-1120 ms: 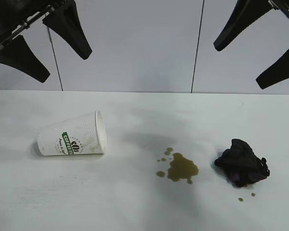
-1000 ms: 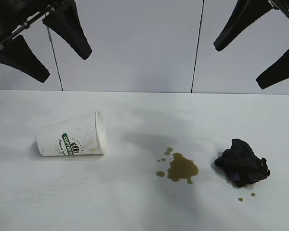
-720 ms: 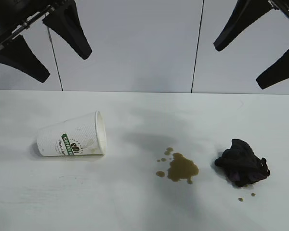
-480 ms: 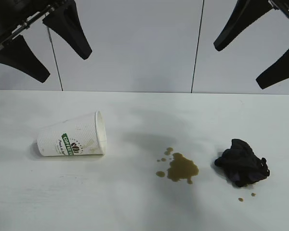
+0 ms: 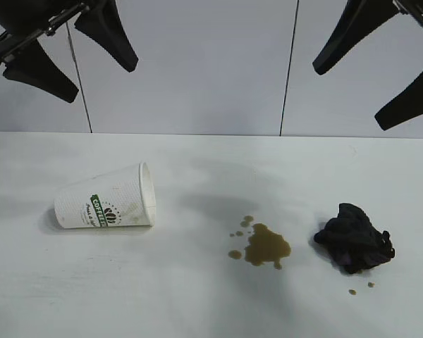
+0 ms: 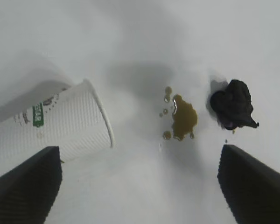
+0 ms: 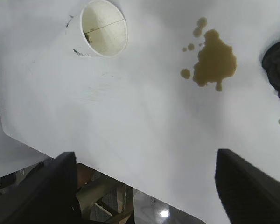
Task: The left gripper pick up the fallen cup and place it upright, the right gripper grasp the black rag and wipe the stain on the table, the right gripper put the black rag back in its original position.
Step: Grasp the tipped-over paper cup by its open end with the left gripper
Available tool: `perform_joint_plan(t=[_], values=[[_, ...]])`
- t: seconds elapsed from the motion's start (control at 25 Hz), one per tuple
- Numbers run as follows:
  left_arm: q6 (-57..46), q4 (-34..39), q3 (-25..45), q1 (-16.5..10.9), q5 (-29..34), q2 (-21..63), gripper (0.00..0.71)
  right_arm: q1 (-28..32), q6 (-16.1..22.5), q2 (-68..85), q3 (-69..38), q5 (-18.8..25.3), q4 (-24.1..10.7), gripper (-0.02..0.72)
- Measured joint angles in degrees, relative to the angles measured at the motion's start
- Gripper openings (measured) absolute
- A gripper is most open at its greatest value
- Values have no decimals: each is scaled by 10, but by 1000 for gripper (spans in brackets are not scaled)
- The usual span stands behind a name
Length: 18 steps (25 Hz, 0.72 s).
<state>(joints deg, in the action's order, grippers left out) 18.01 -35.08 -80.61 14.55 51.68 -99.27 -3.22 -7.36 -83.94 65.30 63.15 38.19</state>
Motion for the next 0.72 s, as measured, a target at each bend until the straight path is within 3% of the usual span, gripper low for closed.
perform_joint_plan(t=[0.2, 0.32, 0.56, 0.72], values=[[205, 2, -23, 32, 57, 0, 654, 0, 0, 0, 0, 0, -1, 557], [331, 34, -24, 80, 72, 0, 654, 0, 0, 0, 0, 0, -1, 557], [409, 278, -20, 186, 37, 0, 654, 0, 0, 0, 0, -1, -1, 557], [408, 401, -5, 224, -26, -1, 654, 0, 0, 0, 0, -2, -1, 557]])
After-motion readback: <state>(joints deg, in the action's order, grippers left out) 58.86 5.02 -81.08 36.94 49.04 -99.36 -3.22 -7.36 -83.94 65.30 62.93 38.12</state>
